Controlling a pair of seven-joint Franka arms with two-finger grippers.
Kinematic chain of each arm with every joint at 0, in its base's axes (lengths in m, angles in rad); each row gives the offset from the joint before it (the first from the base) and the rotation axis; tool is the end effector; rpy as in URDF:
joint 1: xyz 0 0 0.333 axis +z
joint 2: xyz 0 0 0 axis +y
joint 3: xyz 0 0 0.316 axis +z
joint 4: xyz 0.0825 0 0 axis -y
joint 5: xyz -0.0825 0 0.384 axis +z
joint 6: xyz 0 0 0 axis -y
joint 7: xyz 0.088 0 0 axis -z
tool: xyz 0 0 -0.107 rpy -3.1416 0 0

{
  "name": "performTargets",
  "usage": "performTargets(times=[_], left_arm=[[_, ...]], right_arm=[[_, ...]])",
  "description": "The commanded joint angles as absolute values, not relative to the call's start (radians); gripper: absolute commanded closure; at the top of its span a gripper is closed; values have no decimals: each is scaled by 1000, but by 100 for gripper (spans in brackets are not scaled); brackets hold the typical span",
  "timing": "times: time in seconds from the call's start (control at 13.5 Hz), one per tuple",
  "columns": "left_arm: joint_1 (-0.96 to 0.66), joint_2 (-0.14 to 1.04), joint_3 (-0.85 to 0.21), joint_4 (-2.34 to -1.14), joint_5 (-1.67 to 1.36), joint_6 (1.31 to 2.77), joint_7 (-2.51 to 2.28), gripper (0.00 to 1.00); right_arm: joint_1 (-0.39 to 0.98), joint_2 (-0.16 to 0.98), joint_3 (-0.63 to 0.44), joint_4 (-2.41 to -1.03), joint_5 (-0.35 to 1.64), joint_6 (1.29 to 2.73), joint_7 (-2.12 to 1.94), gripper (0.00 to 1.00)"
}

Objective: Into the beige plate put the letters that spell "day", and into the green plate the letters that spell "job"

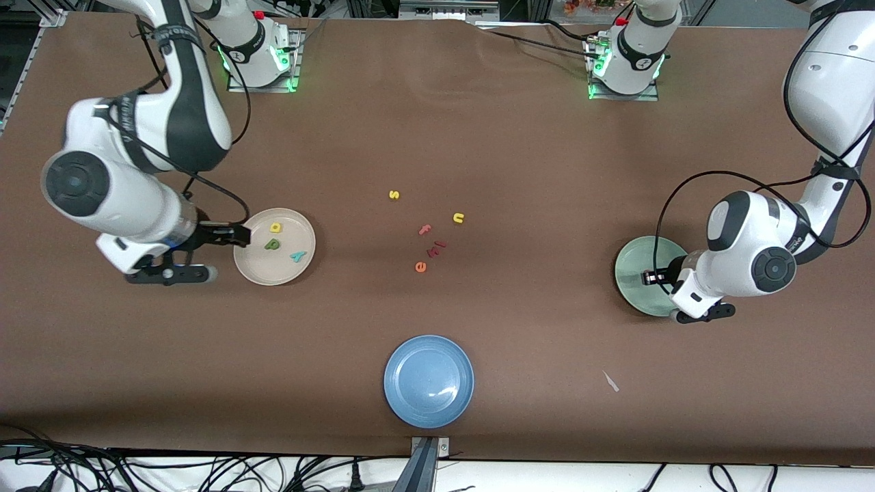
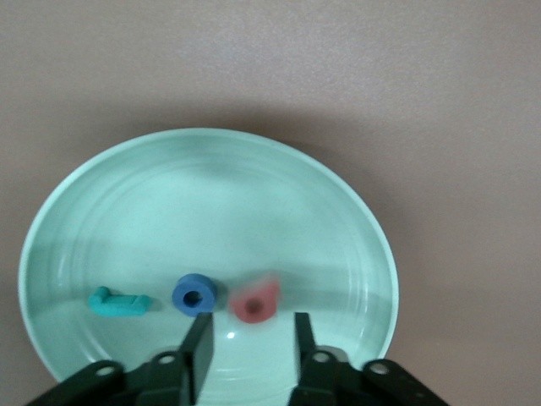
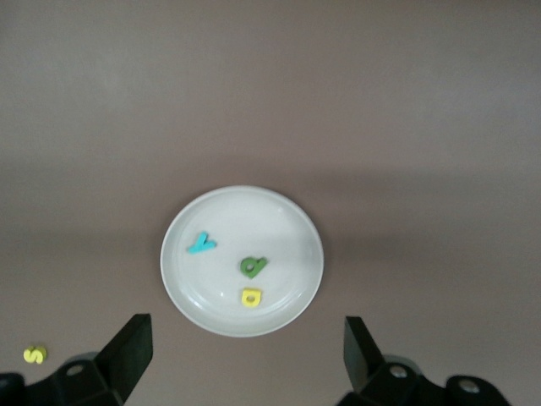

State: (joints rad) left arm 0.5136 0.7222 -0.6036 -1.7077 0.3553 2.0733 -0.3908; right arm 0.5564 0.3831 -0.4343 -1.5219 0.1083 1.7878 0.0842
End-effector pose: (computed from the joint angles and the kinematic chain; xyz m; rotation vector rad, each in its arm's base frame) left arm 0.6467 -0.0061 0.2126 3.0563 0.2605 -0.3481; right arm 0.6444 0.1257 0.4496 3.0767 0.0485 -0.1159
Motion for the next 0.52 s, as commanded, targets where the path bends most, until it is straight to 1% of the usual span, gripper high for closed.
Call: performTargets(times=[0.0,0.07,0.15,0.22,0.3,0.37,0.44], left_arm=[[514,707,-618,-1697,391,2072,-388,0],[511,695,-623,-1665,390,2063,-393,0],[506,675,-626,-1634,390,2057,-393,0],[502,640,-632,-1611,390,2040,-393,0],[500,611,-640,-1589,391,2022,-390,0],[500,585,-646,-1563,391,2001,-388,0],[500,565,-661,-1531,391,1964,-387,0]], right_arm=[[505,309,-424,-1459,126,1735,60,0],[450,263,-370,-1459,118,1724,63,0],[360,230,-297,-1462,120,1718,55,0],[274,192,-199,-1480,111,1665,54,0],[183,157,-119,-1508,85,1616,55,0],[122,123,-51,-1535,45,1603,54,0],[88,70,-7,-1596,7,1603,61,0]])
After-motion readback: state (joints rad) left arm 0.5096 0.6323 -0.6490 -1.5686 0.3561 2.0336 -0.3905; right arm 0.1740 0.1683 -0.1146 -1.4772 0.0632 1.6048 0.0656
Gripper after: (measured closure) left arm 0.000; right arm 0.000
